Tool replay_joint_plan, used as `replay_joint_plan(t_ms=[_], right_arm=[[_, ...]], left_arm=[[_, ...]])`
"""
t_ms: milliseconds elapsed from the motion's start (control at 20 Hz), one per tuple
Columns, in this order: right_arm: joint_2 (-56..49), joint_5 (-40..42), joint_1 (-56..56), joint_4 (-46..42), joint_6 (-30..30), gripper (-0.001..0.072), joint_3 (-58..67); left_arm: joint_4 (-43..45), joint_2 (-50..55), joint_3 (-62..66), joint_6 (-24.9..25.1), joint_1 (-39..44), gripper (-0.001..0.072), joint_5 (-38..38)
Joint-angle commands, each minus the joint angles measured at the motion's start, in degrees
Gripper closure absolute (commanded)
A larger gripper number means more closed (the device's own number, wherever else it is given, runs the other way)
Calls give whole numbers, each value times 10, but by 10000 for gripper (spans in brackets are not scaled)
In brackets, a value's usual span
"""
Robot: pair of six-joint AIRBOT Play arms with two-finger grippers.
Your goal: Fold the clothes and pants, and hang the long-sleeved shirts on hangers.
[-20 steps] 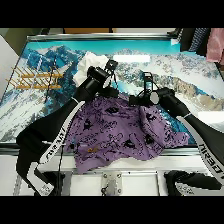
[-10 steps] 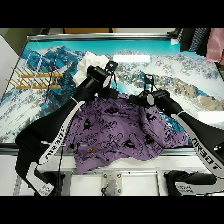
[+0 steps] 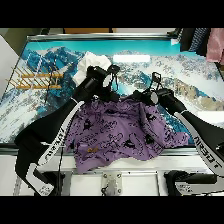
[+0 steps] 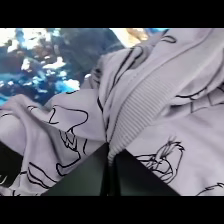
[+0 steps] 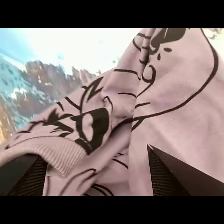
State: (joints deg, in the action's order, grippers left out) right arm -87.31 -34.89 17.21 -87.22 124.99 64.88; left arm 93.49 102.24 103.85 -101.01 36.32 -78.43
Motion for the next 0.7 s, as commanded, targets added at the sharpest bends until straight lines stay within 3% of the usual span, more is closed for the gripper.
replay_joint_plan(t_ms=[0,100,150,200,400,600,650], right_arm=[[0,25,2,9,2,60,1],[-8,36,2,8,1,92,7],[-15,36,2,8,-9,222,11],[-24,36,2,9,-28,281,17],[-55,13,1,8,-90,282,49],[-71,-12,0,-2,-97,282,56],[-74,-12,0,-2,-97,351,56]], left_arm=[[-21,0,0,8,0,687,1],[-21,0,0,8,0,687,0],[-21,0,0,8,0,687,0],[-21,0,0,8,0,687,0],[-20,0,1,12,0,687,-15],[-20,-13,0,12,0,687,-14],[-19,-20,0,12,-1,687,-10]])
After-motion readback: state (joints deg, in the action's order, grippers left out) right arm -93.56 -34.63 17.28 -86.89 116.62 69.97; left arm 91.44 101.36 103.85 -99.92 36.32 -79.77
